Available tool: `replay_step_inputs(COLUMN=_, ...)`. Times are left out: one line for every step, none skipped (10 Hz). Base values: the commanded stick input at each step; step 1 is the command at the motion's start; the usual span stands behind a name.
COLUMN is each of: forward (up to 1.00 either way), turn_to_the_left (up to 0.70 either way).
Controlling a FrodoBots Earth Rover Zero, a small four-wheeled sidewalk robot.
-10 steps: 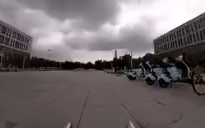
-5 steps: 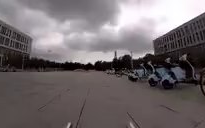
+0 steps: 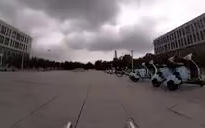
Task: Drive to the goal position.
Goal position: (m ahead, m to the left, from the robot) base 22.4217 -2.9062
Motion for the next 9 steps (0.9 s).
replay_step_inputs(forward=0.50, turn_to_the_left=0.19)
replay_step_inputs(forward=0.50, turn_to_the_left=0.24)
replay_step_inputs(forward=0.50, turn_to_the_left=0.16)
replay_step_inputs(forward=0.50, turn_to_the_left=0.07)
replay_step_inputs(forward=0.50, turn_to_the_left=0.01)
replay_step_inputs(forward=0.50, turn_to_the_left=0.01)
replay_step_inputs(forward=0.50, turn_to_the_left=0.01)
replay_step_inputs(forward=0.50, turn_to_the_left=0.18)
replay_step_inputs(forward=0.50, turn_to_the_left=0.24)
